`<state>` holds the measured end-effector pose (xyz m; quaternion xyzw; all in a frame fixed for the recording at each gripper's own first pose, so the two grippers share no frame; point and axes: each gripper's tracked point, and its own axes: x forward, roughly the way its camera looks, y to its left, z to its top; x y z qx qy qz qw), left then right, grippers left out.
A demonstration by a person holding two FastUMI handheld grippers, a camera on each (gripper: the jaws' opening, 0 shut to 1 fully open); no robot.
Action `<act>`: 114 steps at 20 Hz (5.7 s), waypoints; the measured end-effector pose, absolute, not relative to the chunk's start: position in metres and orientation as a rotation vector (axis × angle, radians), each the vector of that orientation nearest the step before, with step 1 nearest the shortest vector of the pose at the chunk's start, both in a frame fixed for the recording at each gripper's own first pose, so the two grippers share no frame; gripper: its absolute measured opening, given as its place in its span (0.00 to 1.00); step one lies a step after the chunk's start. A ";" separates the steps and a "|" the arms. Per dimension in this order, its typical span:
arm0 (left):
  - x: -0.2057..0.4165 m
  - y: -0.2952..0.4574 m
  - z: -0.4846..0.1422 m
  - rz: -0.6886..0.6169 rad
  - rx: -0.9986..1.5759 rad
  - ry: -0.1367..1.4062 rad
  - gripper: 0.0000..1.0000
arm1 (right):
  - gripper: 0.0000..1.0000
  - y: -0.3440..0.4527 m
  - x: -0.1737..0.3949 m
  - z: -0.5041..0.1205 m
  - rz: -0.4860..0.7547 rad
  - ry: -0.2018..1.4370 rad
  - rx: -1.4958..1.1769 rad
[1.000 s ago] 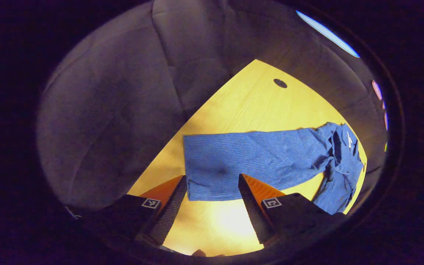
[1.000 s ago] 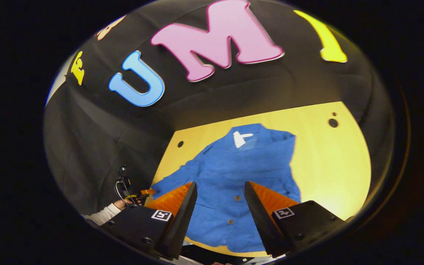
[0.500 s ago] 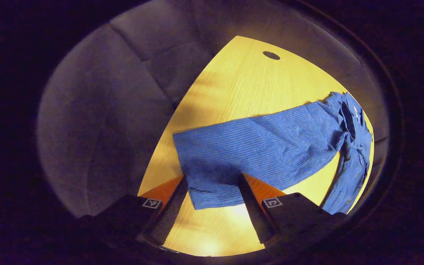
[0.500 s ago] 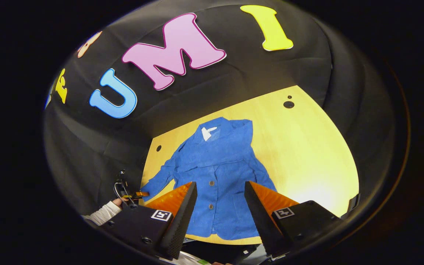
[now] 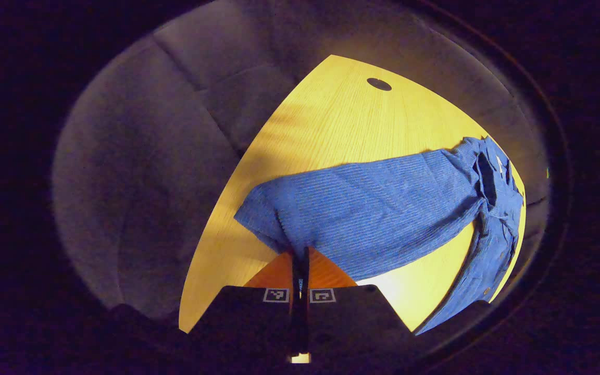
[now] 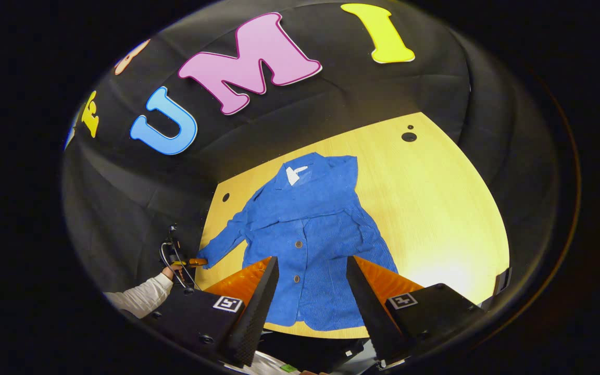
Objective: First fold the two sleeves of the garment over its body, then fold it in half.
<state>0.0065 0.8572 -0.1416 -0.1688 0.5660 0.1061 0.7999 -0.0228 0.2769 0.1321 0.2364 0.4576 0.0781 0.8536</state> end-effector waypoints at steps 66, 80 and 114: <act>-0.131 0.588 -0.105 -0.077 -0.158 1.448 0.84 | 0.99 0.216 -0.117 -0.084 0.067 1.557 0.274; -0.154 0.586 -0.144 -0.082 -0.081 1.578 0.82 | 1.00 0.216 -0.156 -0.142 -0.004 1.669 0.088; 0.124 0.596 0.099 -0.123 -0.214 0.935 0.00 | 0.05 0.241 0.167 0.082 0.062 0.896 0.176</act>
